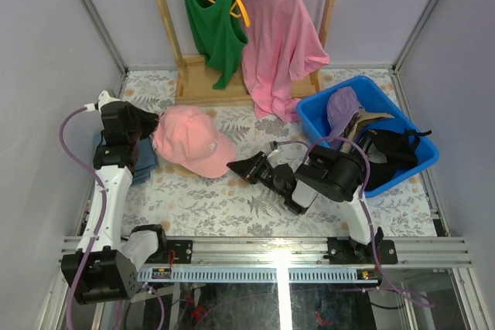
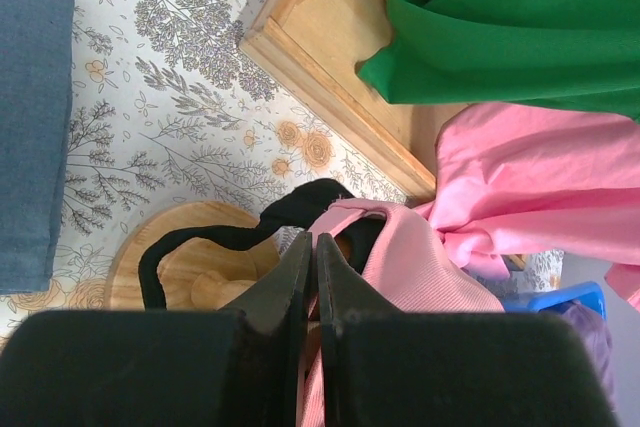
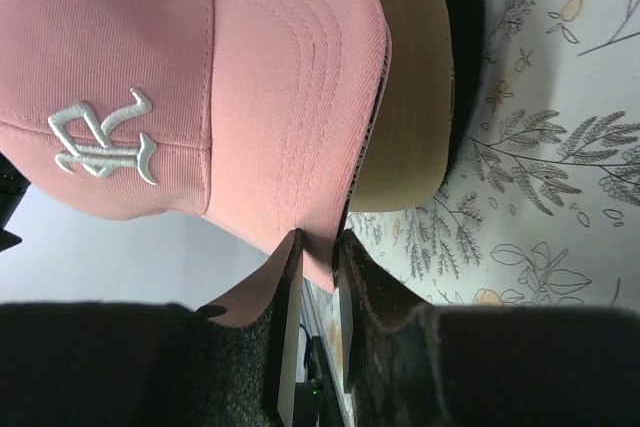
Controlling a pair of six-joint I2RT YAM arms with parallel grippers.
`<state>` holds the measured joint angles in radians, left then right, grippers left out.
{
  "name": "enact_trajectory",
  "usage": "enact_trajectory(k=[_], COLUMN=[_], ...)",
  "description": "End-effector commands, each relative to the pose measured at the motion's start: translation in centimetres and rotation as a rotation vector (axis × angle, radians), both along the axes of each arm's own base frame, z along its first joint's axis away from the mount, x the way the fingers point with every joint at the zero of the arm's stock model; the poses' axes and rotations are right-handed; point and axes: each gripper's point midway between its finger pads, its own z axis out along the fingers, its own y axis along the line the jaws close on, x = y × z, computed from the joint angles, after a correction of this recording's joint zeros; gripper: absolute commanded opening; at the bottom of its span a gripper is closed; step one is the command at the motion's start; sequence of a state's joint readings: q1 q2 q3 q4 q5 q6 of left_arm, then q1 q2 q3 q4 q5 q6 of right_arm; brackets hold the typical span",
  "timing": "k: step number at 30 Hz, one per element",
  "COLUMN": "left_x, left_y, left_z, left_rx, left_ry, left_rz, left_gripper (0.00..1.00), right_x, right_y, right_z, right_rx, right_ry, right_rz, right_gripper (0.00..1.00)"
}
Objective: Stack the hats
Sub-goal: Stack the hat on the hat.
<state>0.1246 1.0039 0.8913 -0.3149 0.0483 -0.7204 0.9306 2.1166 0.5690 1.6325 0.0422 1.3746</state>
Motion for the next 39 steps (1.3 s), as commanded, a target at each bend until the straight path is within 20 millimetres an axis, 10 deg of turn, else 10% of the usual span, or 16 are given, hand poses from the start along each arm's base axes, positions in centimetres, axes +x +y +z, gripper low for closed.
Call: enact_trajectory(k=[1,27,39], left_x=[-0.3,-0.8,-1.0], left_y=[0.6,1.3,1.3], left_z=[-0.7,-4.4,-3.8], left_rx=[0.030,0.036,0.005], left_ry=[0.023,0.104,0.084], left_rz=[0.022,0.060,0.079], left_gripper=[0.00,0.00,0.09], right_x=[0.5,1.6,1.5], right_y=[0.4,2.3,0.6], right_z=[-0.2,-7.6,-6.1], right_rx=[0.035,-0.204,-0.221], right_ry=[0.001,0.193,0.135], right_rz=[-0.028,-0.022,-0.051], right_gripper=[0.05,0.04,0.24])
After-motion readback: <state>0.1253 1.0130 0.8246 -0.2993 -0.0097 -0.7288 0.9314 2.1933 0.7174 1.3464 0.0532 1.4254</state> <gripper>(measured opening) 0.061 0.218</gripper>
